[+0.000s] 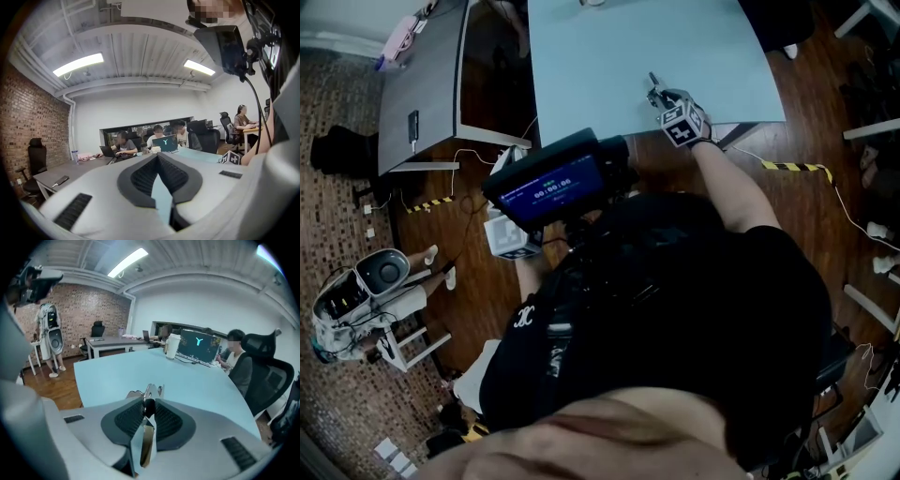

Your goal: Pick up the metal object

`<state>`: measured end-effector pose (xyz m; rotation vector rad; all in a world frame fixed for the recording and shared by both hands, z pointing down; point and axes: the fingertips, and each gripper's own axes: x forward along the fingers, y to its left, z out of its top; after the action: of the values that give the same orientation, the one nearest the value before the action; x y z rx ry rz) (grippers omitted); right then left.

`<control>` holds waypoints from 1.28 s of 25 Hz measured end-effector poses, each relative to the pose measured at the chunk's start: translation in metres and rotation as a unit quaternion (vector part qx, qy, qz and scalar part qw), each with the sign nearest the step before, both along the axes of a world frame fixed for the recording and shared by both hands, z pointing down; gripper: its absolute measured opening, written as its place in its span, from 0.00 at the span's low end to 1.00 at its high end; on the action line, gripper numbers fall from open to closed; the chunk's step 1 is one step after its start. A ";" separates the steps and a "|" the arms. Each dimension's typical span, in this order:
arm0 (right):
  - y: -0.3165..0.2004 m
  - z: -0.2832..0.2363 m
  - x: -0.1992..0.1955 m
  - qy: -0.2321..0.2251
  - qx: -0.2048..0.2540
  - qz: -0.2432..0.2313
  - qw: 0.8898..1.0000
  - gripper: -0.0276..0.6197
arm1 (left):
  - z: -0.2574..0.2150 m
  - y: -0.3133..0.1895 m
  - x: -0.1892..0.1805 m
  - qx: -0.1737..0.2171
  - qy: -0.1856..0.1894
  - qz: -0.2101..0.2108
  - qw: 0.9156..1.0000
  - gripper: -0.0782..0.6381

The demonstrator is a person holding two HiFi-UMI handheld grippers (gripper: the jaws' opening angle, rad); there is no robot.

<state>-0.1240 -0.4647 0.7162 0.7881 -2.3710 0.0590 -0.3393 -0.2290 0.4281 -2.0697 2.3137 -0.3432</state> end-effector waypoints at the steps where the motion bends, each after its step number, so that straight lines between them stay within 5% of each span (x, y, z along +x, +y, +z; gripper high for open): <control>1: -0.003 -0.009 0.002 -0.020 -0.004 0.012 1.000 0.11 | -0.001 -0.002 0.001 0.001 0.000 0.004 1.000 0.11; 7: -0.017 -0.078 0.014 -0.159 -0.001 0.063 0.985 0.10 | -0.006 -0.014 0.008 0.005 0.005 0.028 1.000 0.11; 16: -0.007 -0.232 0.048 -0.277 0.141 0.068 0.948 0.01 | -0.005 -0.030 0.019 0.015 0.008 0.062 0.998 0.11; 21: 0.029 -0.319 0.073 -0.327 0.231 0.055 0.915 0.01 | 0.003 -0.038 0.028 0.025 0.029 0.074 0.997 0.11; 26: 0.061 -0.385 0.138 -0.350 0.333 0.040 0.875 0.01 | -0.003 -0.057 0.066 0.039 0.023 0.084 0.995 0.11; 28: 0.074 -0.397 0.154 -0.349 0.340 0.044 0.872 0.01 | -0.015 -0.063 0.081 0.042 0.016 0.093 0.995 0.11; 32: 0.083 -0.389 0.187 -0.334 0.320 0.069 0.884 0.01 | -0.016 -0.070 0.093 0.036 0.009 0.102 0.994 0.11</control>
<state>0.0633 -0.3815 0.3274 1.4303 -3.0206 -0.5002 -0.2458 -0.2992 0.4123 -2.2553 2.0642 -0.2335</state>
